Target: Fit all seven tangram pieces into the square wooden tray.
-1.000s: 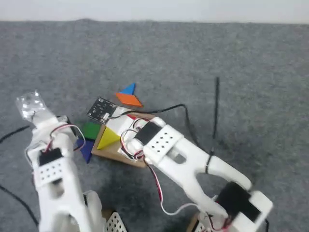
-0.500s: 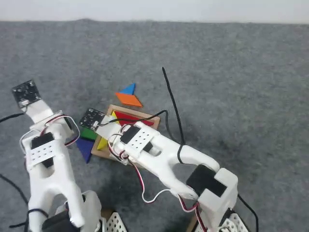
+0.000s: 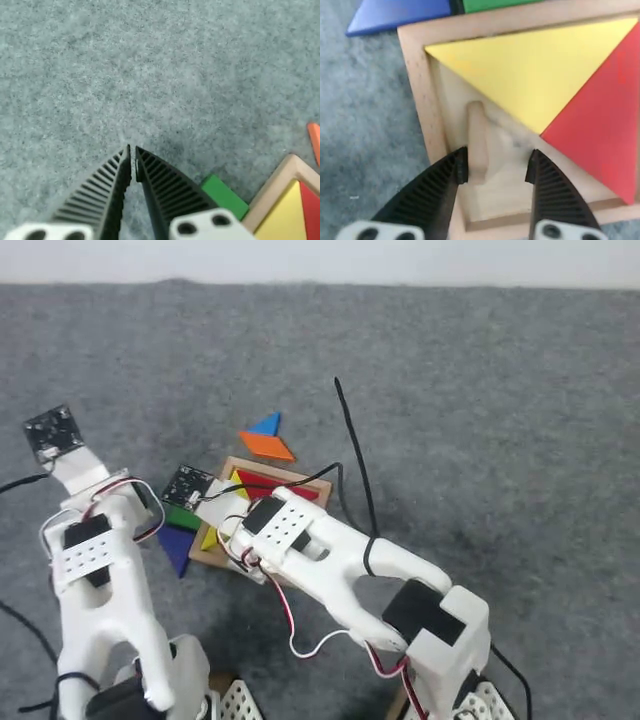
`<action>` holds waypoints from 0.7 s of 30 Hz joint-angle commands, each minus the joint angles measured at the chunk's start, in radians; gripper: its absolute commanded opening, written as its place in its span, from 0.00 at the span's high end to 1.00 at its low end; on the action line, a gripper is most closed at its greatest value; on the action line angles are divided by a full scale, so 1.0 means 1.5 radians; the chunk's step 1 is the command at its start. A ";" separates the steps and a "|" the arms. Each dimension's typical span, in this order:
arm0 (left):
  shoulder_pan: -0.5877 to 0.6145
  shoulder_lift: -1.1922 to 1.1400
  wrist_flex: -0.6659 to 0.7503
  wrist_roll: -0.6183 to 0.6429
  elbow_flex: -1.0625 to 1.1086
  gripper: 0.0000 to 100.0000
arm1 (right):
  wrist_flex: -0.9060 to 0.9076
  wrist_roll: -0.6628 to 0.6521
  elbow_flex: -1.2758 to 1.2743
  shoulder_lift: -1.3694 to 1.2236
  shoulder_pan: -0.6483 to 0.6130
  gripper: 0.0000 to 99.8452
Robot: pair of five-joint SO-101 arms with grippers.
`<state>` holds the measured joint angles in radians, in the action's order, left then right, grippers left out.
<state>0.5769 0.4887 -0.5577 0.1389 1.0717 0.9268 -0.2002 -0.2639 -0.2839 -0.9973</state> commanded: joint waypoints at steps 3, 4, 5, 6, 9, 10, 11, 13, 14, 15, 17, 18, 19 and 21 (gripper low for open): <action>0.002 0.003 -0.005 0.005 -0.032 0.99 | 0.029 -0.007 0.033 0.071 0.024 0.79; 0.002 0.003 -0.005 0.005 -0.032 0.99 | 0.032 -0.006 0.033 0.079 0.033 0.79; 0.002 0.003 -0.005 0.005 -0.032 0.99 | 0.032 -0.006 0.033 0.087 0.041 0.79; 0.002 0.003 -0.005 0.005 -0.032 0.99 | 0.032 -0.006 0.033 0.094 0.051 0.79; 0.002 0.003 -0.005 0.005 -0.032 0.99 | 0.029 -0.004 0.033 0.106 0.069 0.79; 0.002 0.003 -0.005 0.005 -0.032 0.99 | 0.027 -0.004 0.033 0.108 0.073 0.79; 0.002 0.003 -0.005 0.005 -0.032 0.99 | 0.026 -0.004 0.033 0.108 0.076 0.79; 0.002 0.003 -0.005 0.005 -0.032 0.99 | 0.018 -0.004 0.034 0.104 0.079 0.79; 0.002 0.003 -0.005 0.005 -0.032 0.99 | 0.007 -0.004 0.032 0.102 0.079 0.79; 0.002 0.003 -0.005 0.004 -0.031 0.99 | -0.001 -0.004 0.028 0.100 0.080 0.79; 0.002 0.003 -0.005 0.004 -0.031 0.99 | -0.007 -0.004 0.020 0.103 0.080 0.79; 0.002 0.003 -0.005 0.004 -0.031 0.99 | -0.004 -0.004 0.019 0.105 0.080 0.80; 0.002 0.003 -0.005 0.004 -0.031 0.99 | -0.002 -0.004 0.018 0.108 0.080 0.82; 0.002 0.003 -0.005 0.003 -0.031 0.99 | -0.001 -0.004 0.016 0.112 0.080 0.91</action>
<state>0.5769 0.4887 -0.5577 0.1389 1.0717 0.9375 -0.2002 -0.2639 -0.1949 -0.8945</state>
